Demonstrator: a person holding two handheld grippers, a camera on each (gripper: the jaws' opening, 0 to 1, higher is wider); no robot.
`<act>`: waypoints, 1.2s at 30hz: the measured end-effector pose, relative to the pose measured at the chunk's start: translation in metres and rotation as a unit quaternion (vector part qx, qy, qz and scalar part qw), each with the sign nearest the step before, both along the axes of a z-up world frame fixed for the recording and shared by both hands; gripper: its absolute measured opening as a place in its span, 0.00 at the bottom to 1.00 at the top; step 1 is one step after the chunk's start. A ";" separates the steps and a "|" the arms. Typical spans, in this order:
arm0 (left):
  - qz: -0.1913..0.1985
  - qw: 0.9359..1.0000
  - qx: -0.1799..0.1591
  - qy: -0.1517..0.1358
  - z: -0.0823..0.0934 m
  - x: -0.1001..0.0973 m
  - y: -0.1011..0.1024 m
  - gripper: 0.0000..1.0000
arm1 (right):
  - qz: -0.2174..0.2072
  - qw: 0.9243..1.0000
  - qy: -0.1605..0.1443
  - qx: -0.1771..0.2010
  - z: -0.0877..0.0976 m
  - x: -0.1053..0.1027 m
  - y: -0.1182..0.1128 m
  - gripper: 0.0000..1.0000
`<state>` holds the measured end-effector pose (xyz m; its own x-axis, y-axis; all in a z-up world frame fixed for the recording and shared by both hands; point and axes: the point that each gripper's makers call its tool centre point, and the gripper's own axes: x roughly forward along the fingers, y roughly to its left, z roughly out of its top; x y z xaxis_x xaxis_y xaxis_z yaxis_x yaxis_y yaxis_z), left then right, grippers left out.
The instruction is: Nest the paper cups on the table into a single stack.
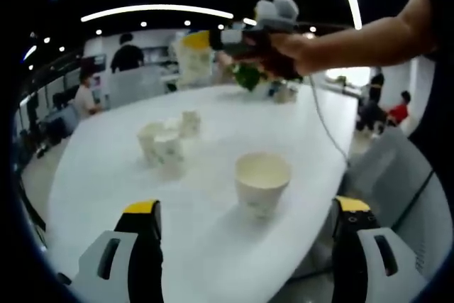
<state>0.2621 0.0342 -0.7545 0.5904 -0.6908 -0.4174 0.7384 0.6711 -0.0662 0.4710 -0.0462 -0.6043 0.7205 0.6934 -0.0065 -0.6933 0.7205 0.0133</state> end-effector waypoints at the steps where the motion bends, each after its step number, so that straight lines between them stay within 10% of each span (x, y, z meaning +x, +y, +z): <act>1: 0.001 1.000 -0.002 -0.001 0.001 0.001 0.000 1.00 | 0.001 1.000 0.000 0.000 0.000 -0.001 0.000 0.34; 36: 0.028 0.999 0.007 -0.028 0.006 0.012 0.011 1.00 | 0.036 0.999 0.003 0.000 -0.017 -0.050 0.007 0.34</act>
<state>0.2744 0.0451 -0.7485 0.6508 -0.6498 -0.3927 0.7015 0.7125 -0.0163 0.4214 -0.0395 -0.6211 0.6681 0.7440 -0.0095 -0.7438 0.6681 0.0175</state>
